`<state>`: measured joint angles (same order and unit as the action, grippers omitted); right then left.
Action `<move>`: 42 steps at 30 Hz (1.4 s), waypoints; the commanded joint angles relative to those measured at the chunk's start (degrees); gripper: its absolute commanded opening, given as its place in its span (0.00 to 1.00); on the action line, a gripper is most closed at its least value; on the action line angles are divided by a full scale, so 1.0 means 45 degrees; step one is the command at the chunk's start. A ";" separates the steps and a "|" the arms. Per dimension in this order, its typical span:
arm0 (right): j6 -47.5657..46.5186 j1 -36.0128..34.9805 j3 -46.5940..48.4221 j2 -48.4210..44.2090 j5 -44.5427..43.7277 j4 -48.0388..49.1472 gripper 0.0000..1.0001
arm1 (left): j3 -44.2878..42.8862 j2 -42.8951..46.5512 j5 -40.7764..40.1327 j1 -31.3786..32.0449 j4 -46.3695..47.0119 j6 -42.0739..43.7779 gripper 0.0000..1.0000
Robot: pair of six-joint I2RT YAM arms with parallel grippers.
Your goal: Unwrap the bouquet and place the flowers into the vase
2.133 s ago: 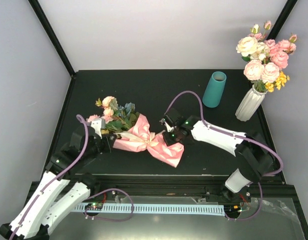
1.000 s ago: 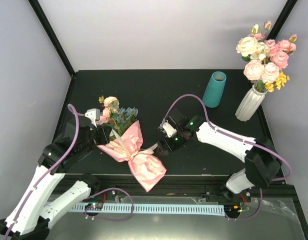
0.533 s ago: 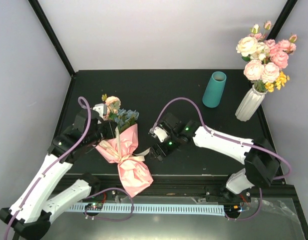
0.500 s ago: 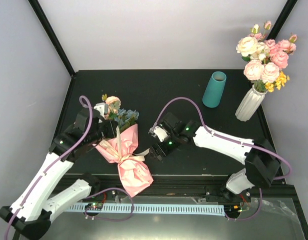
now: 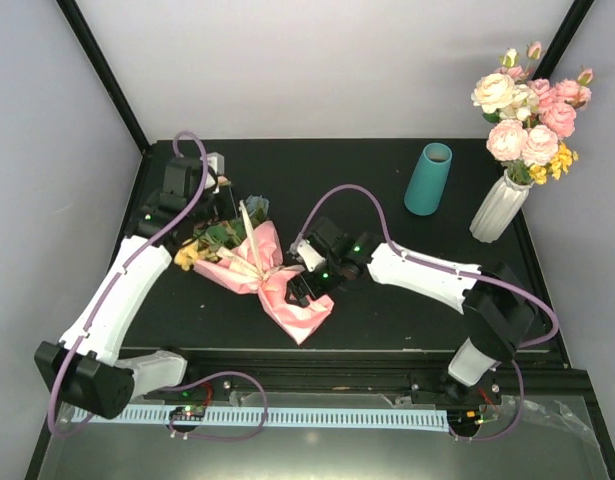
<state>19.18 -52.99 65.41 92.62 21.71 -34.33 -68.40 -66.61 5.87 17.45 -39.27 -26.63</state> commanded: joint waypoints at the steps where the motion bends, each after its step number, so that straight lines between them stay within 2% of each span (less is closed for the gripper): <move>1: -0.0239 -0.0018 0.1224 0.0389 -0.0989 -0.0377 0.90 | -0.1465 -0.0666 0.0988 -0.0328 0.0583 0.0944 0.02; 5: -0.0360 -0.0016 0.1709 0.0571 -0.2223 -0.0774 0.93 | -0.0982 -0.0465 0.2063 -0.0324 0.0406 0.0821 0.02; 9: -0.0220 -0.0012 0.2043 0.0981 -0.3750 -0.1398 0.96 | 0.0704 0.0534 0.2827 -0.0305 0.1412 0.0084 0.02; 10: -0.0212 -0.0008 0.2078 0.1056 -0.3929 -0.1496 1.00 | 0.1044 0.0738 0.2921 -0.0290 0.1544 -0.0070 0.02; 17: 0.0108 -0.0223 0.1552 0.1098 -0.3258 -0.0221 0.98 | 0.2379 0.1522 0.3173 -0.0246 0.1650 -0.0429 0.02; 26: 0.0962 -0.0802 0.1817 0.1458 -0.2156 0.1034 0.73 | 0.2811 0.2099 0.3339 -0.0138 0.1219 -0.0420 0.02; 30: 0.1243 -0.0815 0.2077 0.1977 -0.2781 0.0962 0.50 | 0.3069 0.2417 0.3383 -0.0102 0.1130 -0.0528 0.02; 32: 0.1238 -0.0812 0.2152 0.2478 -0.2756 0.0871 0.42 | 0.3162 0.2536 0.3383 -0.0080 0.1087 -0.0579 0.02; 38: 0.1412 -0.0950 0.1144 0.3233 -0.2408 0.1671 0.33 | 0.3249 0.2691 0.3400 -0.0011 0.0984 -0.0634 0.01; 42: 0.1444 -0.1098 0.0533 0.3595 -0.2421 0.2028 0.32 | 0.2841 0.2713 0.3115 -0.0011 0.0761 -0.0554 0.02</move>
<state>24.88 -56.90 70.72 107.02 10.48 -26.76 -53.80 -55.27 19.99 17.02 -34.46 -28.95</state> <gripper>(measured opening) 0.322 0.020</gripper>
